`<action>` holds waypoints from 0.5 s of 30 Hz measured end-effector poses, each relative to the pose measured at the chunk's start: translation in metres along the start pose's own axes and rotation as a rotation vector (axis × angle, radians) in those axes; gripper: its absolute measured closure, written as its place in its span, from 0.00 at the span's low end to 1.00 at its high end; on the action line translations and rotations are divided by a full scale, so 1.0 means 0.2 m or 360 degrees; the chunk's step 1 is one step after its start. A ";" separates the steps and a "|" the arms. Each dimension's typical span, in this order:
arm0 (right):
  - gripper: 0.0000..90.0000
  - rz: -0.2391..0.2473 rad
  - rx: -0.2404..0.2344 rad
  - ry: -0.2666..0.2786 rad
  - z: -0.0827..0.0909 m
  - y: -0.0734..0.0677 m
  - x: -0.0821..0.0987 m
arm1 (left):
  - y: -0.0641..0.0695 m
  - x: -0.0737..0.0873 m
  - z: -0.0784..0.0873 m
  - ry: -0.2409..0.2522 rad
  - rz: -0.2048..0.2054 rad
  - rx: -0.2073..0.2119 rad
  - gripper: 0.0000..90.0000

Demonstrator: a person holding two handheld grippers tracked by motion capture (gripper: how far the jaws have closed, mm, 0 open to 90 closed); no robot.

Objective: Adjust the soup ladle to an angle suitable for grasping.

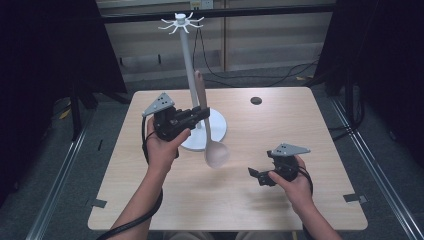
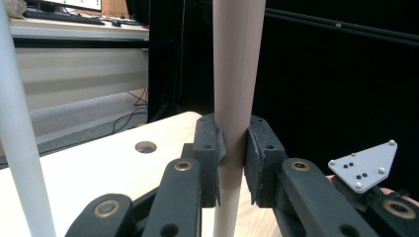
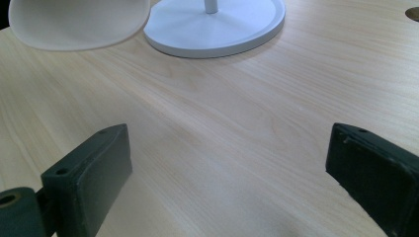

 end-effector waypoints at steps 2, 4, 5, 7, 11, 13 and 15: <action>0.04 -0.0001 0.0003 0.0000 0.00 0.00 0.00 | -0.01 -0.02 0.00 -0.0003 -0.0005 -0.0004 0.86; 0.04 -0.0006 0.0004 -0.0001 0.00 0.00 0.00 | -0.01 -0.03 0.01 -0.0004 -0.0012 -0.0014 0.86; 0.04 -0.0006 0.0005 0.0000 0.00 0.00 0.01 | -0.01 -0.04 0.01 -0.0007 -0.0022 -0.0019 0.86; 0.04 -0.0015 0.0005 -0.0001 0.00 0.01 0.01 | -0.02 -0.06 0.01 -0.0008 -0.0025 -0.0015 0.86; 0.04 -0.0014 0.0006 -0.0002 0.00 0.01 0.01 | -0.03 -0.08 0.02 -0.0007 -0.0030 -0.0022 0.86; 0.04 -0.0016 0.0005 -0.0002 0.00 0.01 0.01 | -0.03 -0.11 0.02 -0.0009 -0.0029 -0.0025 0.86; 0.04 -0.0019 0.0004 -0.0001 0.01 0.01 0.01 | -0.04 -0.12 0.02 -0.0013 -0.0033 -0.0020 0.86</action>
Point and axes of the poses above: each handheld gripper's, and its own axes: z roughly backward along the jaws, x roughly out of its underside, y roughly to its right, the point moved 2 cm from there along -z, roughly forward along the jaws, and after that the axes turned 6 degrees about -y, right-handed, at the moved point
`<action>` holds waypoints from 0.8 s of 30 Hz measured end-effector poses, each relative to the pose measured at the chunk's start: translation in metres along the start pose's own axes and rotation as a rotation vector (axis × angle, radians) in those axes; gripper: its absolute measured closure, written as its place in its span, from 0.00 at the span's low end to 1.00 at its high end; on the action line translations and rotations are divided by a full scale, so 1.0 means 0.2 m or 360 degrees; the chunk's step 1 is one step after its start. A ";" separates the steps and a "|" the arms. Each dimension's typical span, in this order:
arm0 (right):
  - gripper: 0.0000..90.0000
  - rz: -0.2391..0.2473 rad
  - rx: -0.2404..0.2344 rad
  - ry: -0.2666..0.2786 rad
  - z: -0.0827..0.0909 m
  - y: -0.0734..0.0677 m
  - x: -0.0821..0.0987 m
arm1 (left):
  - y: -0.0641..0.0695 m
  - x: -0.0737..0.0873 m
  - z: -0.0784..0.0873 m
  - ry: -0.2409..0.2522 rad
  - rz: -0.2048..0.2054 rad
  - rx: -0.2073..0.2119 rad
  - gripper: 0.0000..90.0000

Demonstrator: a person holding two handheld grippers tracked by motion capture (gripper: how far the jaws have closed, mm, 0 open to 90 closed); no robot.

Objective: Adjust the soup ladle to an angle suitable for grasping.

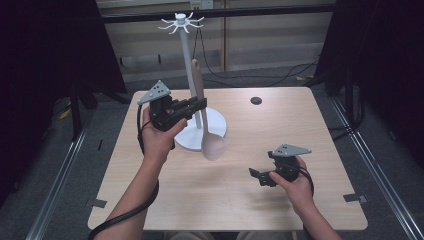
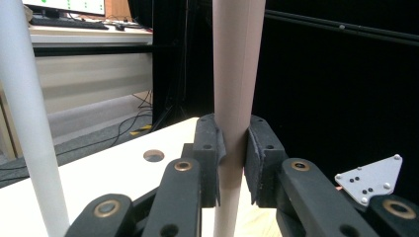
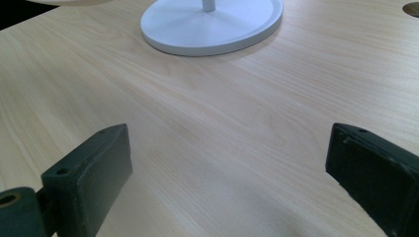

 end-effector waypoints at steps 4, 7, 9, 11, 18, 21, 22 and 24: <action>0.04 -0.0006 -0.0004 0.0001 0.00 0.00 0.00 | -0.01 -0.02 -0.01 -0.0017 -0.0010 -0.0005 0.86; 0.04 -0.0018 -0.0006 0.0003 0.00 0.00 0.00 | -0.02 -0.03 -0.01 -0.0018 -0.0002 -0.0005 0.86; 0.04 -0.0012 -0.0006 0.0008 0.00 0.00 0.00 | -0.02 -0.04 -0.01 -0.0023 -0.0001 -0.0008 0.86; 0.04 -0.0013 -0.0005 0.0011 0.00 0.00 0.00 | -0.03 -0.05 -0.01 -0.0021 -0.0004 -0.0009 0.86; 0.04 -0.0017 -0.0010 0.0014 0.01 0.00 0.00 | -0.05 -0.08 -0.02 -0.0020 0.0001 -0.0020 0.86; 0.04 -0.0019 -0.0013 0.0015 0.01 0.00 0.00 | -0.06 -0.09 -0.03 -0.0030 -0.0006 -0.0027 0.86; 0.04 -0.0018 -0.0013 0.0016 0.01 0.00 0.00 | -0.06 -0.10 -0.03 -0.0029 -0.0005 -0.0025 0.86; 0.04 -0.0019 -0.0015 0.0017 0.01 0.00 0.00 | -0.06 -0.11 -0.04 -0.0026 -0.0008 -0.0021 0.86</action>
Point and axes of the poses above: each handheld gripper's, and its own axes: z roughly backward along the jaws, x roughly out of its underside, y roughly to its right, the point moved 2 cm from there along -z, roughly forward along the jaws, and after that the axes turned 6 degrees about -y, right-handed, at the moved point
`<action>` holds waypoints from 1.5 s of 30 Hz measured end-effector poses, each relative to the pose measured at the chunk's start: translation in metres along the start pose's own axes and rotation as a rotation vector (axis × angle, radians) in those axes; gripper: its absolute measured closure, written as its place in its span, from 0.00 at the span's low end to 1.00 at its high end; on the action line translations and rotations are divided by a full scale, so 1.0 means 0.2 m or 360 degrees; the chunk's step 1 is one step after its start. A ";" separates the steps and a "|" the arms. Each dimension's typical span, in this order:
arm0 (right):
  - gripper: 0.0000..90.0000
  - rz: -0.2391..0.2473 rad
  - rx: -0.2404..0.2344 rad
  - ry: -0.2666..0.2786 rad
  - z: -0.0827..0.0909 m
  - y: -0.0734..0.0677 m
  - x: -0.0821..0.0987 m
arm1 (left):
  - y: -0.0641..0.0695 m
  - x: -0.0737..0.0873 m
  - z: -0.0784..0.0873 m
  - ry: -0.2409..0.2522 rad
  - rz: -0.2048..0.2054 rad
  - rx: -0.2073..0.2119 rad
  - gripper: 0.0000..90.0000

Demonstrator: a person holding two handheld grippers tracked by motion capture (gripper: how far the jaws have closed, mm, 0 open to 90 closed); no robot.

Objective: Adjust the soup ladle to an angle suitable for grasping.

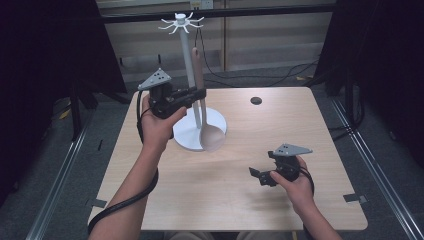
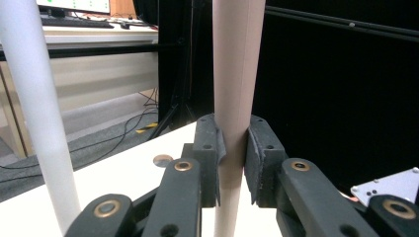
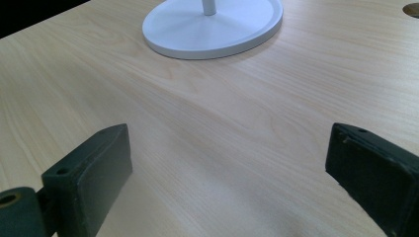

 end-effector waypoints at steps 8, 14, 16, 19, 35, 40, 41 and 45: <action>0.04 -0.0004 -0.0008 0.0000 0.00 0.00 0.00 | -0.04 -0.05 0.00 -0.0008 0.0014 -0.0016 0.86; 0.04 0.0000 -0.0007 0.0003 0.00 -0.01 0.00 | -0.07 -0.09 -0.02 -0.0012 0.0010 -0.0039 0.86; 0.04 -0.0003 -0.0007 0.0005 0.00 0.00 0.00 | -0.08 -0.11 -0.02 0.0004 0.0014 -0.0033 0.86; 0.04 0.0002 -0.0010 0.0008 0.00 0.00 0.00 | -0.09 -0.12 -0.03 -0.0001 0.0019 -0.0037 0.86; 0.04 0.0003 -0.0017 0.0004 0.00 0.00 0.00 | -0.16 -0.13 -0.07 0.0033 0.0086 -0.0025 0.86; 0.04 0.0002 -0.0026 -0.0001 0.00 0.00 0.00 | -0.17 -0.13 -0.07 0.0049 0.0109 -0.0016 0.86; 0.04 0.0000 -0.0027 -0.0004 0.00 -0.01 0.00 | -0.18 -0.13 -0.07 0.0048 0.0110 -0.0023 0.86; 0.04 0.0003 -0.0024 -0.0002 0.00 -0.01 0.00 | -0.19 -0.13 -0.07 0.0064 0.0126 -0.0008 0.86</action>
Point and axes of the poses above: each handheld gripper's, and its own axes: z roughly backward along the jaws, x roughly out of its underside, y roughly to its right, the point moved 2 cm from there along -z, roughly forward along the jaws, and after that the axes turned 6 degrees about -y, right-handed, at the moved point
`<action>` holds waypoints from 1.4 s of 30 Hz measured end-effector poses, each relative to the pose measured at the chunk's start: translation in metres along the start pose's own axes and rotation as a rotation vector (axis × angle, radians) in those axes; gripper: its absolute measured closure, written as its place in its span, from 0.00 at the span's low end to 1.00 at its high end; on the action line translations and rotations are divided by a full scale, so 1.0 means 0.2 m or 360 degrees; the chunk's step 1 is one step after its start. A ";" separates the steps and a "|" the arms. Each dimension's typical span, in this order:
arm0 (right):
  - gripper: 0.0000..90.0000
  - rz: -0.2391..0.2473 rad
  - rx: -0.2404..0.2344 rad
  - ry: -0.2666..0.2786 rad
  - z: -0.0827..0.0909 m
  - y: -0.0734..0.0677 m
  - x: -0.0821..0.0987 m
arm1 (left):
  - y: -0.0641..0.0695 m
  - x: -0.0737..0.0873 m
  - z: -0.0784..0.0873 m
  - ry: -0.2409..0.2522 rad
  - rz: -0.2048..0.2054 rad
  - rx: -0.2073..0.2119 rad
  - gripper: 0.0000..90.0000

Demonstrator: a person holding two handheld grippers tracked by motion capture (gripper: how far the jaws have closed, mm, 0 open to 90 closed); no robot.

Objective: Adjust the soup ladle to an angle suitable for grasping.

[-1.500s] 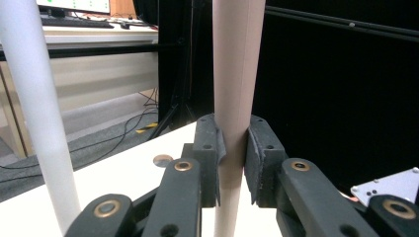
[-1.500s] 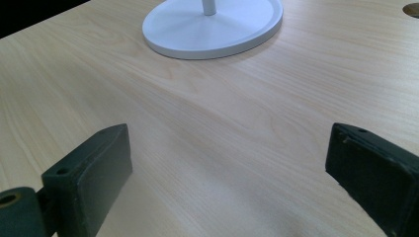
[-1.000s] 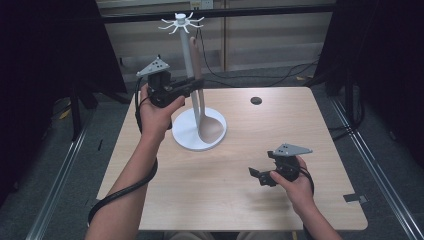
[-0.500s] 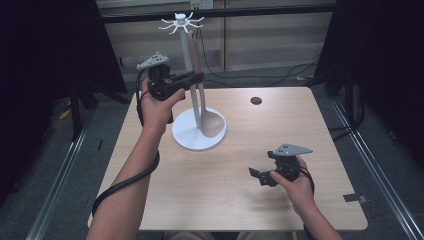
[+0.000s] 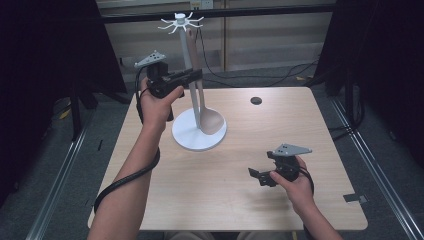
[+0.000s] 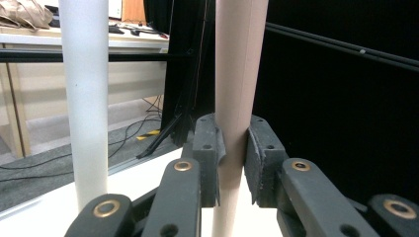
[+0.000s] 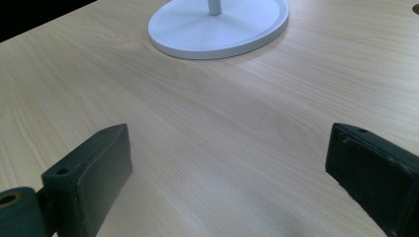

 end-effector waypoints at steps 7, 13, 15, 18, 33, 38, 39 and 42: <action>0.04 -0.0003 -0.0001 -0.0003 0.00 0.00 0.00 | -0.02 0.01 0.00 0.0035 0.0028 0.0001 0.85; 0.04 0.0001 -0.0003 -0.0005 0.00 0.00 0.00 | -0.03 0.01 0.01 0.0038 0.0016 -0.0014 0.85; 0.04 0.0000 -0.0004 -0.0006 0.00 0.00 0.00 | -0.03 0.01 0.02 0.0037 0.0015 -0.0023 0.85; 0.04 0.0004 -0.0008 -0.0005 0.00 0.00 0.00 | -0.04 0.02 0.02 0.0052 0.0025 -0.0020 0.84; 0.04 0.0008 -0.0009 -0.0002 -0.01 -0.01 0.00 | -0.07 0.03 0.02 0.0095 0.0044 -0.0044 0.82; 0.04 0.0007 -0.0015 -0.0003 -0.01 -0.02 0.00 | -0.07 0.03 0.03 0.0085 0.0048 -0.0036 0.83; 0.04 0.0010 -0.0020 0.0000 -0.01 -0.02 0.00 | -0.06 0.03 0.03 0.0086 0.0036 -0.0041 0.83; 0.04 0.0013 -0.0015 -0.0002 -0.01 -0.02 0.00 | -0.08 0.04 0.03 0.0111 0.0063 -0.0047 0.83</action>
Point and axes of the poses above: each handheld gripper's, and its own axes: z roughly backward along the jaws, x roughly out of its underside, y roughly to its right, the point moved 2 cm from there along -z, roughly forward along the jaws, and after that the axes turned 6 degrees about -y, right-handed, at the moved point
